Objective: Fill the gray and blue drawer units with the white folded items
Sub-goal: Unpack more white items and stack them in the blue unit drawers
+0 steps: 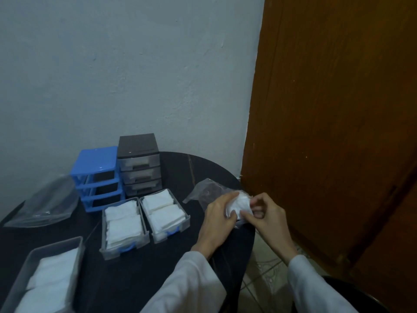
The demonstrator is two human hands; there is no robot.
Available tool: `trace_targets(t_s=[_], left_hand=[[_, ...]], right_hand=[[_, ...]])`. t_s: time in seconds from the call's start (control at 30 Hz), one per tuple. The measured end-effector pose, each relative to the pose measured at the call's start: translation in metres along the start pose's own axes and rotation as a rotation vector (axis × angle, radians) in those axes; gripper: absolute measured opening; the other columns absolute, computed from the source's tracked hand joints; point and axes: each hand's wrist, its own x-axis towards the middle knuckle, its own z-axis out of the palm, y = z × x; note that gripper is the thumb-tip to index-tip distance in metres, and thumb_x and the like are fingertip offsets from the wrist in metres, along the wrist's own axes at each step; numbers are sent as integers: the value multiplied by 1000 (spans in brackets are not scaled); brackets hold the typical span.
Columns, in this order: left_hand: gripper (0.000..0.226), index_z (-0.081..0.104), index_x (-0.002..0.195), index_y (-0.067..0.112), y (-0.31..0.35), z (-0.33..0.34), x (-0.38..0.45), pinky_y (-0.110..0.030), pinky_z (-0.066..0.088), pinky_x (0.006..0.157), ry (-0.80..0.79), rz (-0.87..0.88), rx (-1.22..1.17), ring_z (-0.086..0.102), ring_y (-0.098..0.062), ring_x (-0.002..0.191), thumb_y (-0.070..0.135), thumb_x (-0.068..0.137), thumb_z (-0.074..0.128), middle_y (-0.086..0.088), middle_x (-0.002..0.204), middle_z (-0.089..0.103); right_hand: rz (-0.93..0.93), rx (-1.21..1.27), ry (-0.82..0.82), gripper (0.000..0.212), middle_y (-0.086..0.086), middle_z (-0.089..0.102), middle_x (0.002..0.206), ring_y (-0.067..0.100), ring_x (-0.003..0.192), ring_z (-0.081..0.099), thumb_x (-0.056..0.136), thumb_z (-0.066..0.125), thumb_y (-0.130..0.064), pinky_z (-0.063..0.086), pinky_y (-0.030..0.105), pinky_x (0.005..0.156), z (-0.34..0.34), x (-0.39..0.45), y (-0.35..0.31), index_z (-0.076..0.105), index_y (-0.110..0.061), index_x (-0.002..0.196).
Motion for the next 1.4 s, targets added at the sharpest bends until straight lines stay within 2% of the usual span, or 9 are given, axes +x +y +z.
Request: trace_targets(t_s=[0.1, 0.27, 0.43, 0.57, 0.73, 1.0, 1.17, 1.3, 1.4], left_hand=[[46, 53, 130, 23, 0, 0, -1, -30, 45, 102, 2, 13, 1, 51, -4, 117, 14, 86, 61, 3, 132, 55], [46, 53, 129, 22, 3, -1, -1, -27, 45, 101, -2, 15, 5, 51, -5, 115, 11, 85, 60, 1, 131, 54], [43, 52, 129, 21, 4, -1, -2, -31, 43, 104, -17, 27, 3, 51, -7, 117, 7, 88, 53, 0, 130, 55], [44, 49, 132, 23, 5, 0, -2, -34, 44, 103, -65, 34, 24, 49, -8, 118, 11, 90, 53, 1, 133, 51], [45, 50, 131, 23, 6, -1, -3, -34, 45, 101, -72, 37, 6, 51, -9, 115, 10, 88, 55, 0, 131, 53], [37, 49, 132, 21, 7, -1, -3, -21, 41, 97, -75, 72, 15, 52, -7, 111, 15, 95, 48, 5, 123, 54], [39, 46, 132, 24, 10, -2, -4, -8, 32, 93, -92, 44, 3, 45, 0, 110, 9, 96, 43, 15, 118, 46], [36, 44, 119, 37, 10, -3, -4, -19, 40, 93, -108, 44, -8, 50, -4, 108, 10, 95, 43, 14, 116, 49], [34, 46, 115, 41, 14, -4, -6, -27, 42, 99, -91, 67, -46, 48, 4, 114, 13, 95, 46, 23, 119, 48]], right_hand=[[46, 0, 25, 34, -8, 56, 87, -3, 77, 54, 73, 77, -11, 46, 3, 60, 5, 3, -4, 51, -15, 95], [45, -82, 4, 29, -3, 58, 96, -1, 79, 52, 79, 70, -6, 44, 2, 61, 6, 3, 2, 63, -13, 106], [13, -94, -59, 24, -6, 56, 99, 4, 90, 53, 80, 67, -4, 44, 5, 66, -7, 1, 3, 64, -14, 102], [30, -115, -77, 28, -7, 52, 105, 6, 96, 50, 79, 71, -15, 41, 5, 63, -8, 2, 5, 59, -20, 104], [48, -134, -94, 31, -5, 54, 104, 5, 94, 50, 82, 68, -14, 41, 5, 62, -6, 3, 4, 60, -12, 112], [-10, -99, -120, 17, -5, 62, 100, 5, 92, 56, 83, 65, -9, 43, 6, 69, -18, 3, 5, 62, -14, 98], [-21, -22, -93, 15, -9, 62, 89, -3, 86, 54, 80, 68, -4, 40, 3, 68, -31, 1, 0, 62, -12, 91], [-22, 32, -95, 16, -7, 62, 93, -2, 90, 55, 82, 66, -5, 42, 3, 69, -39, -1, -6, 61, -16, 91], [-39, 54, -89, 16, -12, 61, 94, -8, 89, 54, 83, 65, -6, 41, 2, 71, -46, -1, -14, 61, -18, 93]])
